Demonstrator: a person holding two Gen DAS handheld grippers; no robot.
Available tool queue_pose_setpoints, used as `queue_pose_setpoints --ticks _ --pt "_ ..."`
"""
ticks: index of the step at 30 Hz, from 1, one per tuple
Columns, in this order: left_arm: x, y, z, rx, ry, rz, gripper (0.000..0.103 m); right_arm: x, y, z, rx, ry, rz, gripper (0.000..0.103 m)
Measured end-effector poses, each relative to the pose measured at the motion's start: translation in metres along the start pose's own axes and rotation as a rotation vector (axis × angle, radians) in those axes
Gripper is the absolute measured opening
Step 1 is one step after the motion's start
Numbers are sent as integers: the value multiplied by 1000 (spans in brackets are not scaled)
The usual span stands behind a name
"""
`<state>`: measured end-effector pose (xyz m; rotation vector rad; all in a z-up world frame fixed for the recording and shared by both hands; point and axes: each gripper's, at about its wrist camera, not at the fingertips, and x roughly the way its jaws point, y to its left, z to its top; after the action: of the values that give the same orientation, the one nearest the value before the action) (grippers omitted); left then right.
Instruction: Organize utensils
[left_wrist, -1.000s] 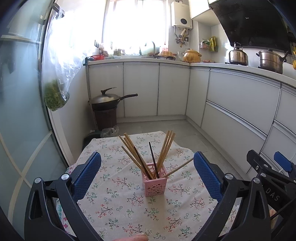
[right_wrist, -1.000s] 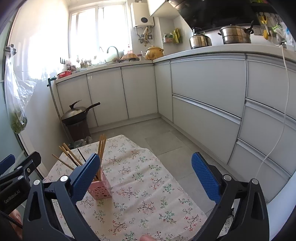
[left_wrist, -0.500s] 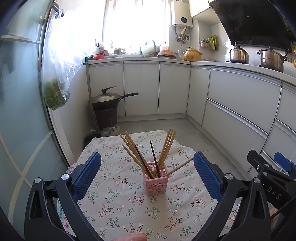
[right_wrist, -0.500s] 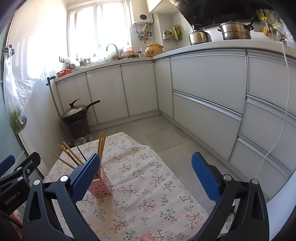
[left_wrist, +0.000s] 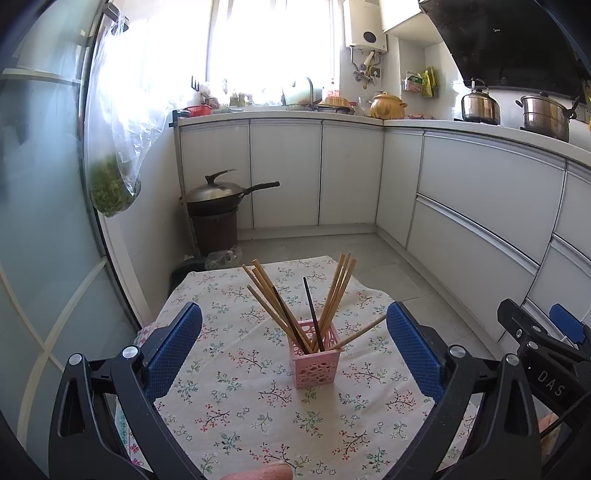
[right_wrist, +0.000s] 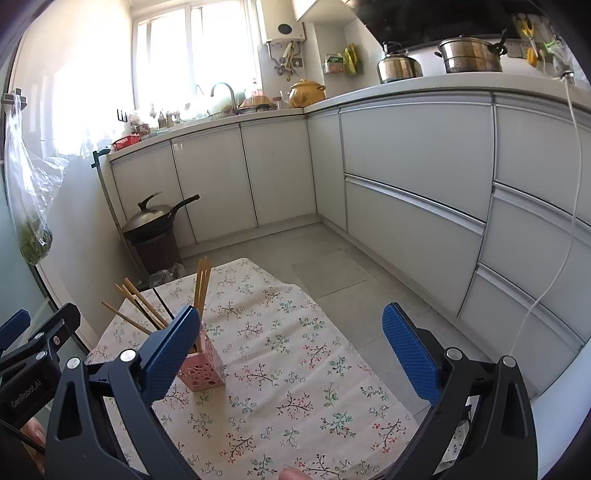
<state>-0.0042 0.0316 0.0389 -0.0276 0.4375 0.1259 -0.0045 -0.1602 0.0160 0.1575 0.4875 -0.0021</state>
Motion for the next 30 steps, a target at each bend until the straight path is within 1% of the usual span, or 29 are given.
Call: queue_pose_setpoints --ticks 30 --pt "3 2 -3 0 6 10 96 4 2 -5 3 23 9 96"
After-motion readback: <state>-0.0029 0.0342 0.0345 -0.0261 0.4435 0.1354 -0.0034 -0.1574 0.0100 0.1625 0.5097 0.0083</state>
